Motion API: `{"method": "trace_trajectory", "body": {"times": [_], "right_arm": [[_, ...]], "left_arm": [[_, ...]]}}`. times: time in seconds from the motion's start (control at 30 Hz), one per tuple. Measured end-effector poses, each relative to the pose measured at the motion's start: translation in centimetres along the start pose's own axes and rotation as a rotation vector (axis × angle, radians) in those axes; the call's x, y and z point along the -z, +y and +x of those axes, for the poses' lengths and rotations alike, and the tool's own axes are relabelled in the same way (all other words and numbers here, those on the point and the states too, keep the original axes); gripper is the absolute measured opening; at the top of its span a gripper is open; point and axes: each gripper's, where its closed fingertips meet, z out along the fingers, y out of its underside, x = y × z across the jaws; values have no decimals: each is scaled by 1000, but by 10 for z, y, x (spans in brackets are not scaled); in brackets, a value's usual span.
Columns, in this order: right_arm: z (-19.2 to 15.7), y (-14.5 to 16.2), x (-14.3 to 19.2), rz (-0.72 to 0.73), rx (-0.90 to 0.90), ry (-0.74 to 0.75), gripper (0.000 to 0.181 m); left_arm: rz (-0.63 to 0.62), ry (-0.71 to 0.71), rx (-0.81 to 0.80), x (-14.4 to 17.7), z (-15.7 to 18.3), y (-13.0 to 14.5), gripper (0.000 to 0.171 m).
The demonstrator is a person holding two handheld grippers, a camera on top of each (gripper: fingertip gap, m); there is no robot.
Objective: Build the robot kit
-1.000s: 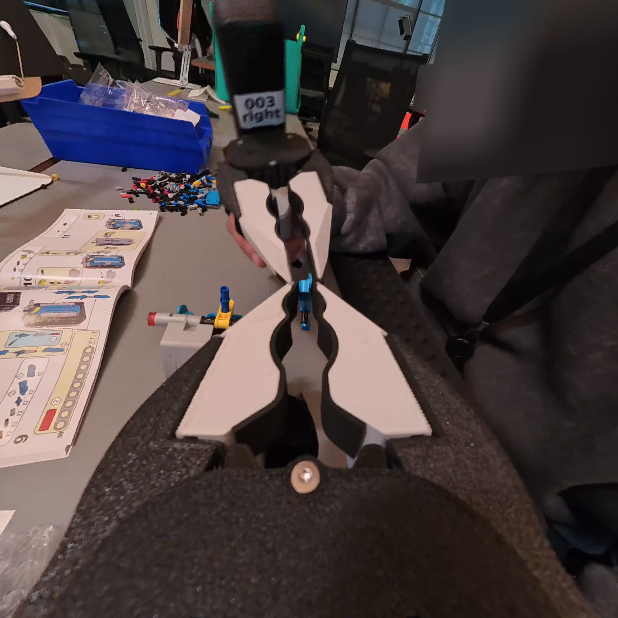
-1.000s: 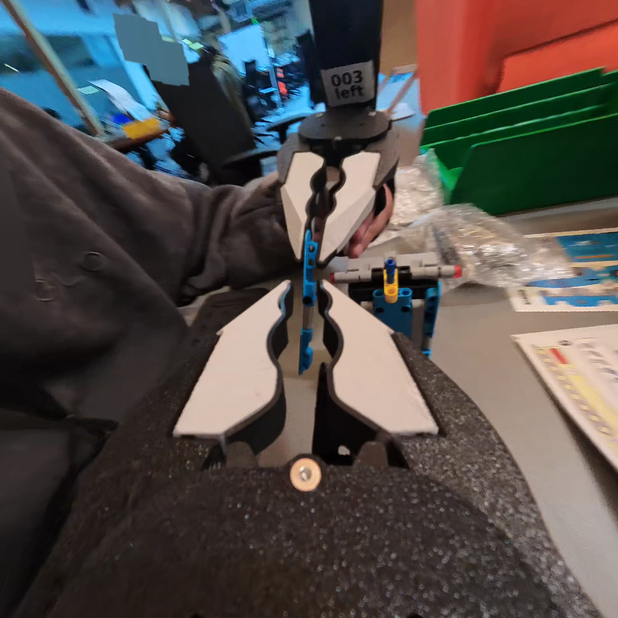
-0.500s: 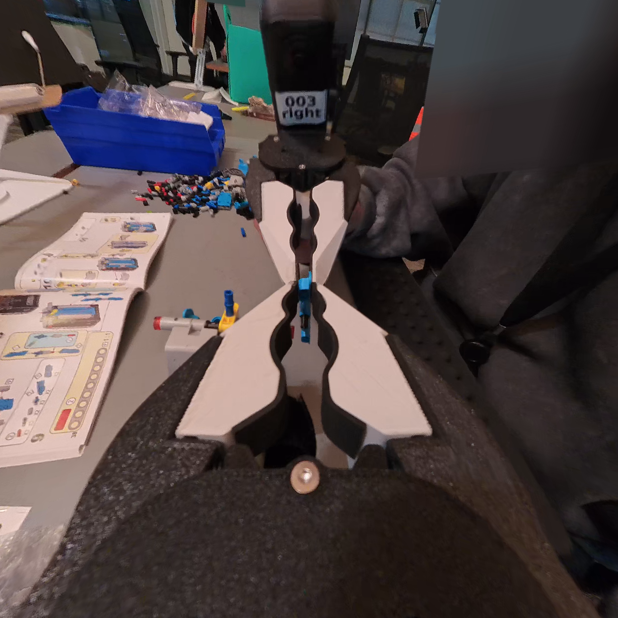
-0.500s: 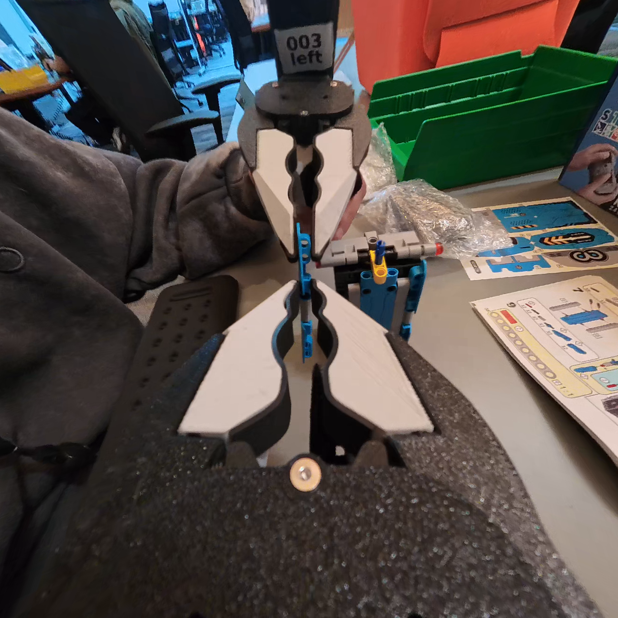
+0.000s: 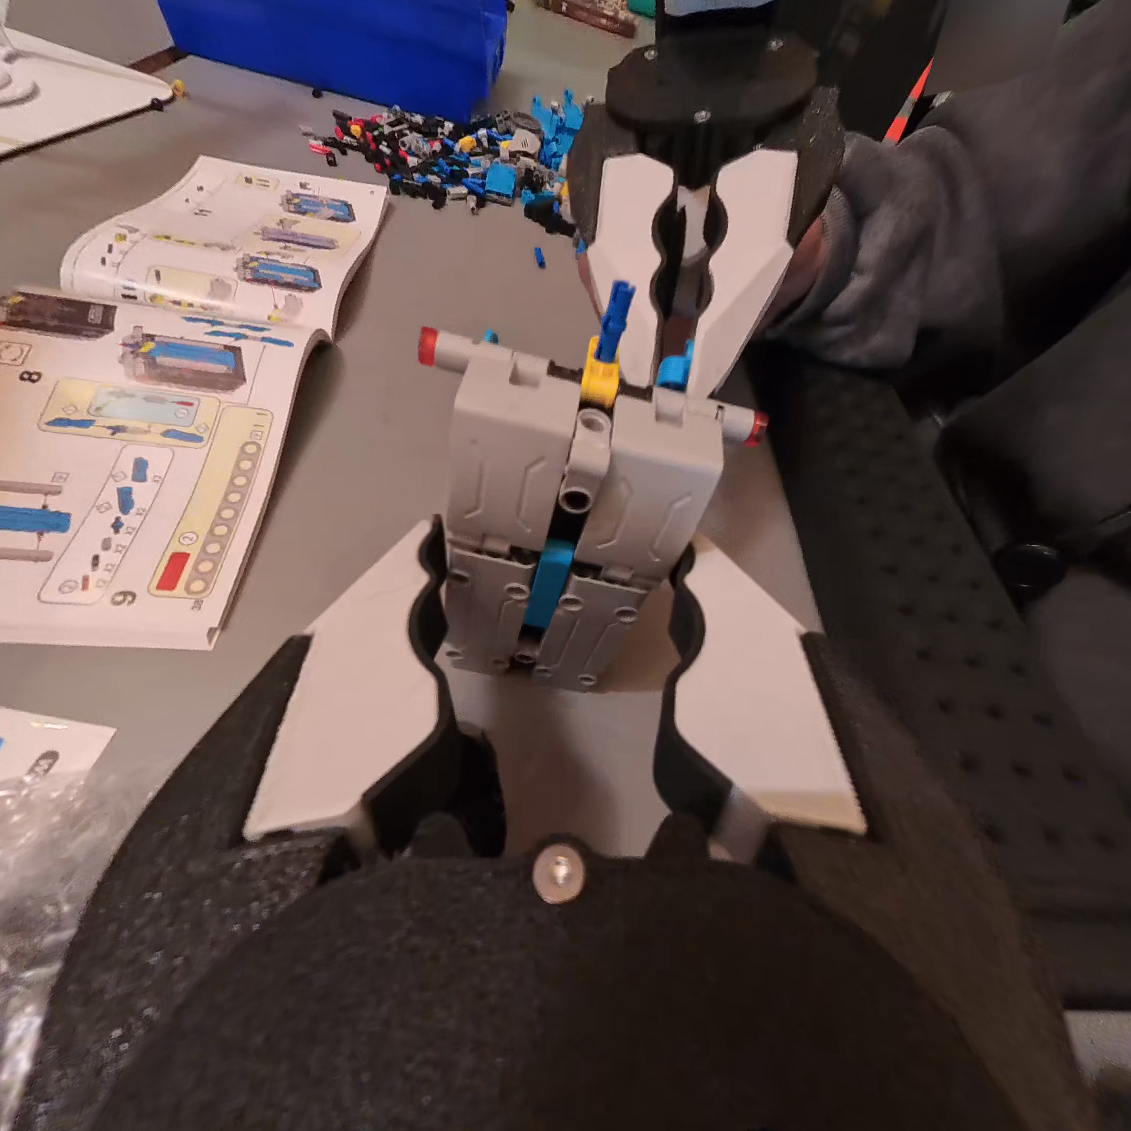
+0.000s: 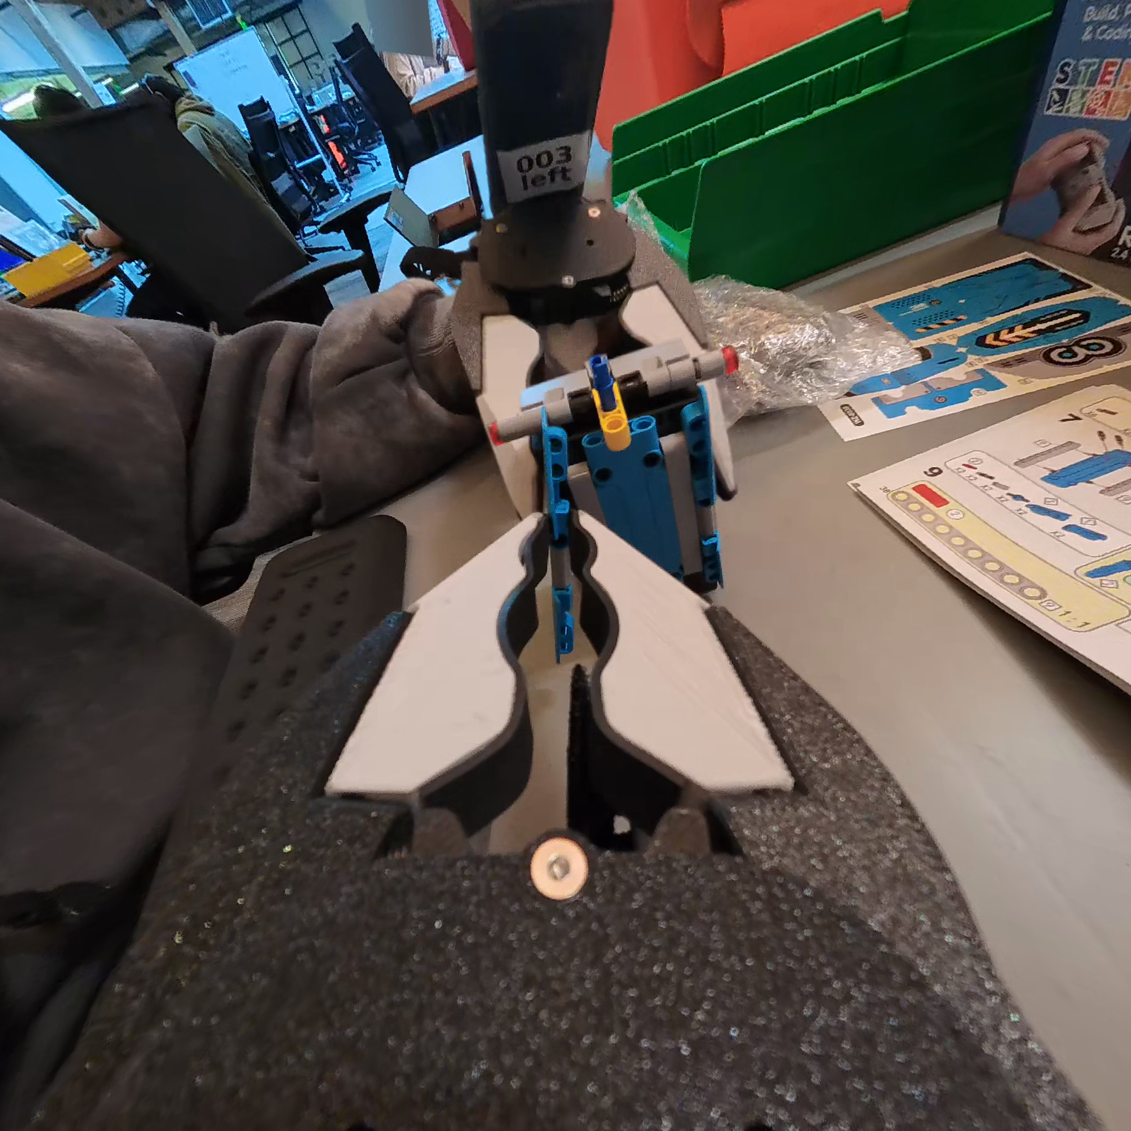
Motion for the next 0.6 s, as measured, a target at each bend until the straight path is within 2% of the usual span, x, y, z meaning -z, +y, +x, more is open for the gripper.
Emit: {"method": "trace_trajectory", "body": {"times": [0.1,0.37,0.6], "right_arm": [[2,0,-4,15,-19,-10,6],[18,-11,-8,98,-52,19,6],[19,-15,-9,140,-155,-26,5]], "left_arm": [[1,-7,-13,-3,-2,-2,69],[85,105,233,4,-13,-11,68],[93,104,245,4,-15,-12,67]]}}
